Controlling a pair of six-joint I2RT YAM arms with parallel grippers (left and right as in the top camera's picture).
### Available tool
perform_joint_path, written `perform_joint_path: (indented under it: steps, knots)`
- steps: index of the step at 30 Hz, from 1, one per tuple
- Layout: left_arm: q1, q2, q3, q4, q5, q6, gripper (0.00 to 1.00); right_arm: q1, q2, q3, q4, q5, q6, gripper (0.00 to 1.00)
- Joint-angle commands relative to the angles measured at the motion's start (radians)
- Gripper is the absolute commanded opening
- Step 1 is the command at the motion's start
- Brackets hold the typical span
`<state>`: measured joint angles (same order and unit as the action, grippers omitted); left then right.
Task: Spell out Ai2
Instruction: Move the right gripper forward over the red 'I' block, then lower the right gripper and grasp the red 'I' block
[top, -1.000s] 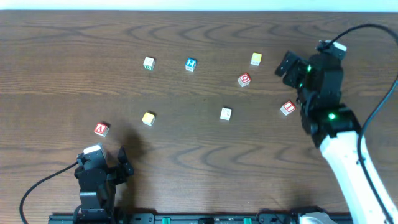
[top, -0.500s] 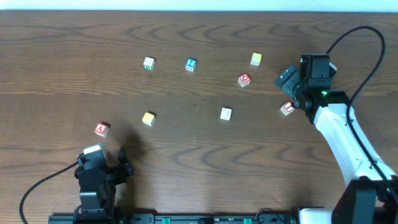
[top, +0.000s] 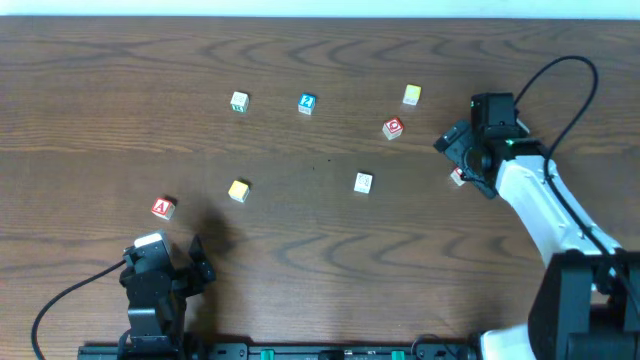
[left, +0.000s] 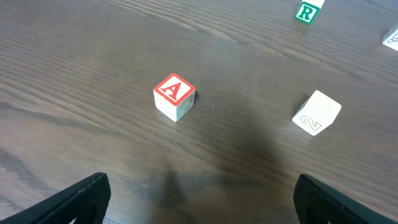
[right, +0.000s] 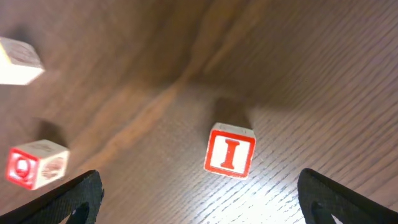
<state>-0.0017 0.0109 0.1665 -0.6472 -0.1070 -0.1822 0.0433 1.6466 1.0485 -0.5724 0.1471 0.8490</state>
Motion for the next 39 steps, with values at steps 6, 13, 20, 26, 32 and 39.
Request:
perform_joint_path:
  steps: [6, 13, 20, 26, 32, 39]
  knots:
    - [-0.001, -0.005, -0.010, -0.002, 0.000, 0.006, 0.95, -0.008, 0.063, 0.013, -0.007, -0.009, 0.018, 0.99]
    - [-0.001, -0.006, -0.010, -0.002, 0.000, 0.006, 0.95, -0.009, 0.129, 0.013, -0.004, -0.010, 0.045, 0.98]
    - [-0.001, -0.006, -0.010, -0.002, 0.000, 0.006, 0.95, -0.037, 0.149, 0.013, 0.006, -0.005, 0.053, 0.87]
    - [-0.001, -0.006, -0.010, -0.002, 0.000, 0.006, 0.95, -0.068, 0.150, 0.013, 0.027, -0.027, 0.052, 0.77]
    - [-0.001, -0.006, -0.010, -0.002, 0.000, 0.006, 0.95, -0.068, 0.150, 0.013, 0.043, -0.049, 0.052, 0.70]
    - [-0.001, -0.006, -0.010, -0.002, 0.000, 0.006, 0.95, -0.068, 0.159, 0.013, 0.043, -0.063, 0.052, 0.57]
